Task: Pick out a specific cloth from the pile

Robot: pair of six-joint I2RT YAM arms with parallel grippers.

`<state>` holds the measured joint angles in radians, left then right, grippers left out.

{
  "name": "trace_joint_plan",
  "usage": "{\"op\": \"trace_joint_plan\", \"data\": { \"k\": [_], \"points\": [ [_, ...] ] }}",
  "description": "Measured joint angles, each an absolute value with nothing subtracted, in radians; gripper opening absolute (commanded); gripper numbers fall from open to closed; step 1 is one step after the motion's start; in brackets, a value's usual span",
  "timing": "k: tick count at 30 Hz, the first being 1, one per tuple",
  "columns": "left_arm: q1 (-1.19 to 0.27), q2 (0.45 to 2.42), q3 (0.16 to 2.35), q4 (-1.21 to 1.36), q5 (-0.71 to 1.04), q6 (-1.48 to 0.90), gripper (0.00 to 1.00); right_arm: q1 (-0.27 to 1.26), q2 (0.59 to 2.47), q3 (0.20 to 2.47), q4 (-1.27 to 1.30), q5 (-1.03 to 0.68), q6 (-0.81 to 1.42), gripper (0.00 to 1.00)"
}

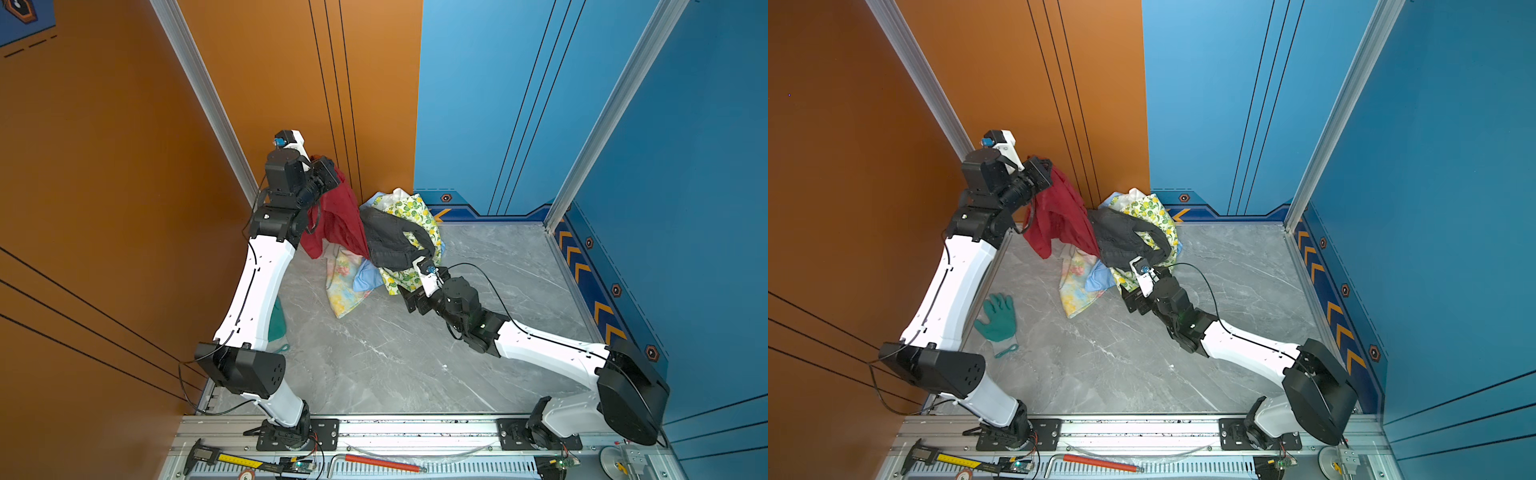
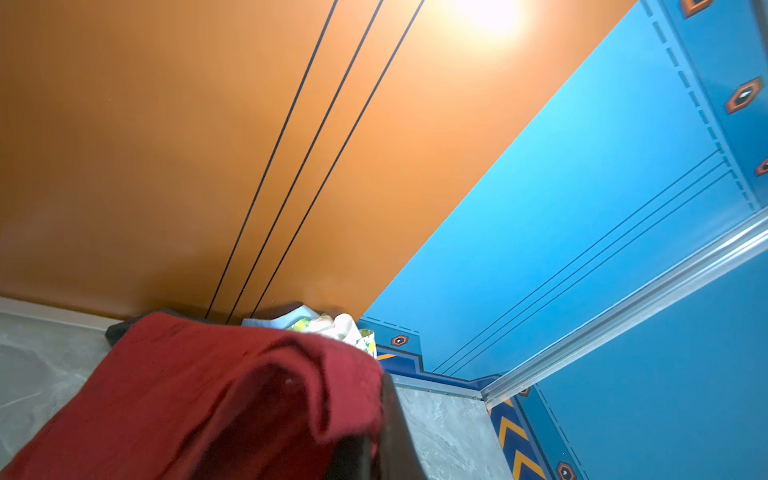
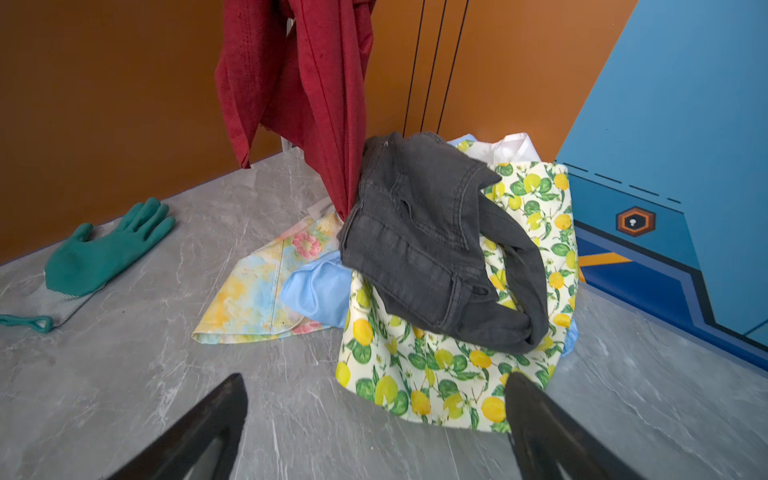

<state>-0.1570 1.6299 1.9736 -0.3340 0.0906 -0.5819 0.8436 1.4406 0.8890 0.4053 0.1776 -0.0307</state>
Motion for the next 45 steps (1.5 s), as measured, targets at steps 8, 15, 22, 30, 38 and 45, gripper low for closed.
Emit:
{"op": "trace_joint_plan", "data": {
  "k": [8, 15, 22, 30, 38, 45],
  "points": [
    [-0.214, 1.539, 1.888, -0.405, 0.131, -0.568, 0.0, 0.859, 1.645, 1.119, 0.499, 0.099, -0.036, 1.0],
    [-0.281, 1.368, 1.756, -0.417, 0.139, -0.585, 0.0, 0.87, 1.959, 1.467, 0.603, 0.057, -0.022, 1.0],
    [-0.286, 1.287, 1.62, -0.414, 0.159, -0.603, 0.0, 0.863, 2.189, 1.748, 0.61, 0.055, 0.051, 0.0],
    [-0.126, 1.252, 1.488, -0.419, 0.215, -0.591, 0.0, 0.846, 2.131, 1.699, 0.524, 0.056, 0.152, 0.0],
    [-0.092, 1.176, 1.373, -0.414, 0.25, -0.537, 0.43, 0.836, 1.992, 1.695, 0.434, 0.056, 0.278, 0.0],
    [-0.089, 1.146, 1.287, -0.407, 0.267, -0.456, 0.73, 0.803, 1.948, 1.75, 0.369, 0.055, 0.382, 0.0]
  ]
}}
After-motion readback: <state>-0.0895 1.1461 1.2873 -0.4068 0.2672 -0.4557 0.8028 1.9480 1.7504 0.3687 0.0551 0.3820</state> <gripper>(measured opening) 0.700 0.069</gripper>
